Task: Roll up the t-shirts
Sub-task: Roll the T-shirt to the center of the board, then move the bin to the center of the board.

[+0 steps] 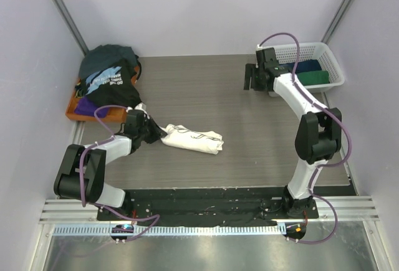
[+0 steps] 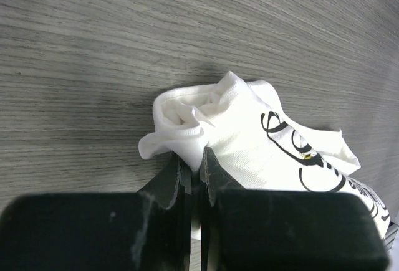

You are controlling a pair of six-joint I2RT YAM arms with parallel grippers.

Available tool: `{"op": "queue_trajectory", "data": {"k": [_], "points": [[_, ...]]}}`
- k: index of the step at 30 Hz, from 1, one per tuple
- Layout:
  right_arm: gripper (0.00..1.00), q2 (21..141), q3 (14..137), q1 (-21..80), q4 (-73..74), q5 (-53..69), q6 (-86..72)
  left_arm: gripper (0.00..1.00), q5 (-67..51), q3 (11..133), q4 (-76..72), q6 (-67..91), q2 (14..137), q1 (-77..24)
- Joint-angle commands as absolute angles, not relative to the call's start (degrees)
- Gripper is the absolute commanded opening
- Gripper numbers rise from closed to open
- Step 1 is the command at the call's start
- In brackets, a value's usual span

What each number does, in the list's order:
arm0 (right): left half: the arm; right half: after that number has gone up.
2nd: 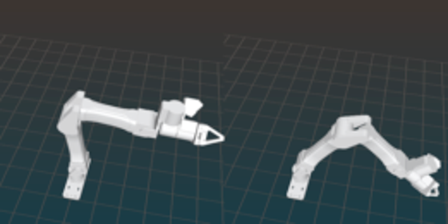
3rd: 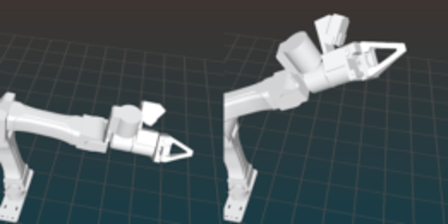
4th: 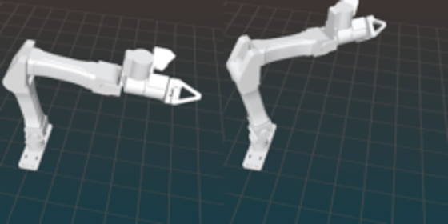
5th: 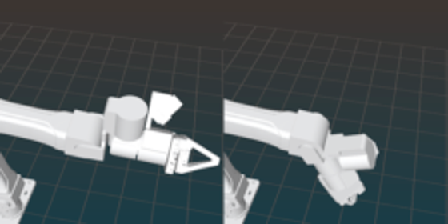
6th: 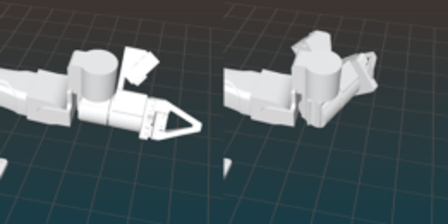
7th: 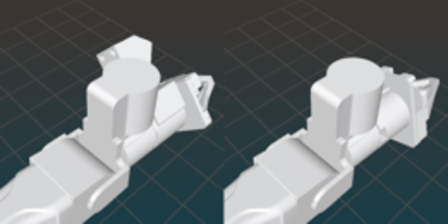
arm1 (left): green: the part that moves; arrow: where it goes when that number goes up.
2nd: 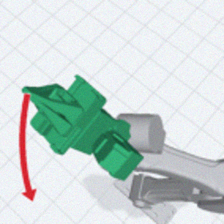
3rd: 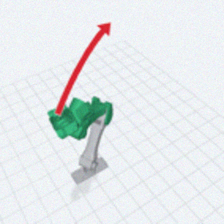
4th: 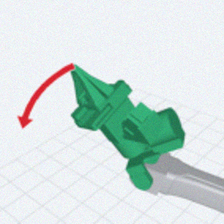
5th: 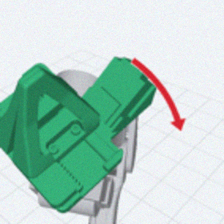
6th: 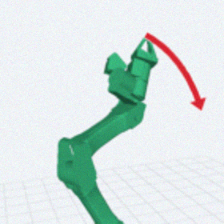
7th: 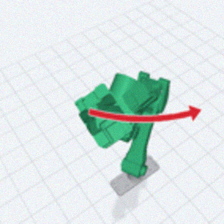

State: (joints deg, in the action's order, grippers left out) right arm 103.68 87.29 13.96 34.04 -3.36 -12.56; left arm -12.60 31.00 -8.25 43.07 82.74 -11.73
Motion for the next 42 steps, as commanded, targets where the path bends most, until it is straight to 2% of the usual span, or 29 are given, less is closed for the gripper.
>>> {"op": "queue_trajectory", "data": {"k": [1,8,10,14,20,22,23,25,26,28,29,30,37,42], "points": [[0.73,110.73,99.01,14.24,35.77,-19.48,-10.38,0.00,-10.55,29.97,-5.63,42.10,81.56,-12.13],[0.73,125.23,114.86,13.63,38.49,-32.06,-4.57,0.00,-10.55,29.36,-5.71,42.10,80.59,-12.22],[0.70,129.01,118.37,13.10,39.37,-33.31,-4.66,0.00,-10.81,29.62,-5.45,42.01,81.03,-12.30],[0.70,129.64,117.78,12.31,36.84,-37.52,-4.92,0.00,-11.34,29.71,-5.01,41.84,81.30,-12.39],[0.70,128.58,116.72,10.55,35.86,-30.26,-6.23,0.00,-11.86,29.53,-4.57,41.66,81.21,-12.66],[0.54,128.15,115.50,9.41,35.86,-24.99,-8.26,0.00,-11.95,30.06,-4.48,41.66,81.56,-12.83],[0.41,127.88,114.88,9.40,35.95,-24.18,-8.78,0.00,-12.04,30.23,-4.40,41.57,81.91,-12.92],[0.32,127.09,111.82,9.40,36.03,-21.73,-9.66,0.00,-11.95,30.50,-4.31,41.40,82.35,-12.83],[0.24,125.52,110.23,9.49,35.17,-21.45,-9.93,0.00,-12.04,30.59,-4.31,41.31,82.44,-13.01],[0.13,123.50,104.89,9.84,33.76,-21.18,-10.63,0.00,-11.95,30.67,-4.31,41.31,82.53,-12.92],[0.04,121.57,103.20,9.93,32.88,-21.01,-10.90,0.00,-12.04,30.67,-4.31,41.31,82.53,-12.92],[0.01,120.16,101.53,10.19,32.52,-21.09,-11.42,0.00,-11.95,30.59,-4.22,41.22,82.36,-13.01],[0.01,110.13,86.50,16.95,28.92,-21.09,-15.20,0.00,-12.04,30.32,-3.96,41.05,81.65,-13.01],[0.02,108.72,84.46,25.99,29.09,-20.57,-20.46,0.00,-12.04,29.97,-3.87,41.05,81.12,-13.01]]}}
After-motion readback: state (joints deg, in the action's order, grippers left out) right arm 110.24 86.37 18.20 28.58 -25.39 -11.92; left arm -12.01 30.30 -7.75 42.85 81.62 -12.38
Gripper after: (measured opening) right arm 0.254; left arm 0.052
